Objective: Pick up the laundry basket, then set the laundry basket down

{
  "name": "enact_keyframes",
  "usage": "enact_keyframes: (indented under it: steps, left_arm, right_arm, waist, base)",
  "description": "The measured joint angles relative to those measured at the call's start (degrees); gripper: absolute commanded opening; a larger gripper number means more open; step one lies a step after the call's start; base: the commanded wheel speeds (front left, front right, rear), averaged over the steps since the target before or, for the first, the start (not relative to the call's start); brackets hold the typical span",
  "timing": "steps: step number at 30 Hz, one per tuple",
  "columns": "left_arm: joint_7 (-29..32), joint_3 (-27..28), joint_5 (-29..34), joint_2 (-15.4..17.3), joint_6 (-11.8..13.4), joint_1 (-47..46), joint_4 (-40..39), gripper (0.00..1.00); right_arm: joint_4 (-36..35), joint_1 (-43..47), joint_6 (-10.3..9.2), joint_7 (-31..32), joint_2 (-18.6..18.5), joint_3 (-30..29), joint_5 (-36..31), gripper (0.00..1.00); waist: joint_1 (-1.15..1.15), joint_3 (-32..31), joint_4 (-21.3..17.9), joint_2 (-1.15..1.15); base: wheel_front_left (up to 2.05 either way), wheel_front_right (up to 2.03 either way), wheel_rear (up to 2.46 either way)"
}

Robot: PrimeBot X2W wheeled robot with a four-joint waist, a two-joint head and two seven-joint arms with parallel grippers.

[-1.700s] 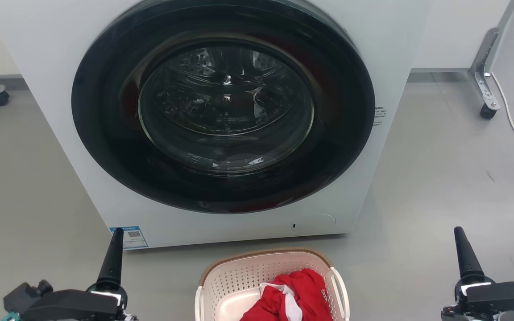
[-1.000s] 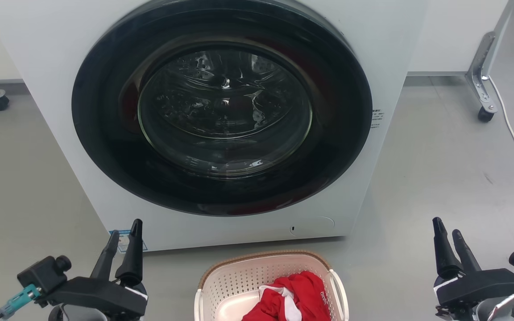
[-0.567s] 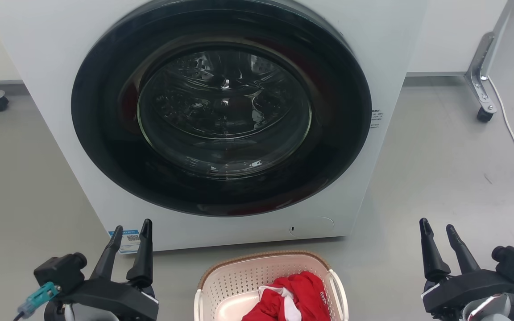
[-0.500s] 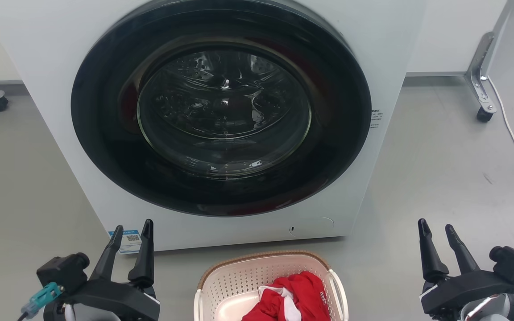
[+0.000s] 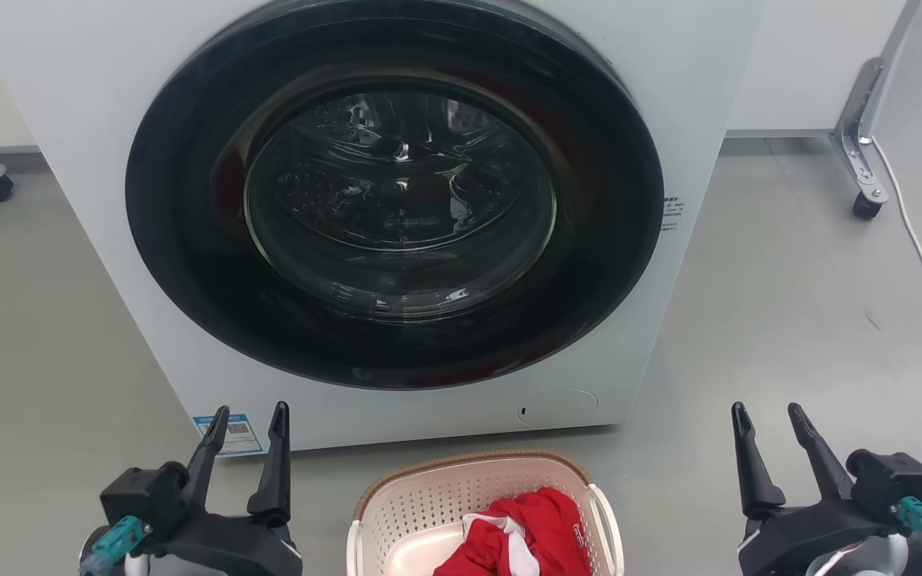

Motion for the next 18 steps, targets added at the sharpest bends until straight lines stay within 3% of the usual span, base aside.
enact_keyframes:
  steps: [18]
  left_arm:
    - [-0.9,-1.5,9.2,0.3,2.7,0.3,1.6,1.0]
  right_arm:
    - [2.2,-0.1,-2.2,-3.6,-0.7,2.7,-10.1,1.0]
  waist:
    - [0.0,-0.4,-0.2,0.0]
  base:
    - [0.0,0.0,0.0]
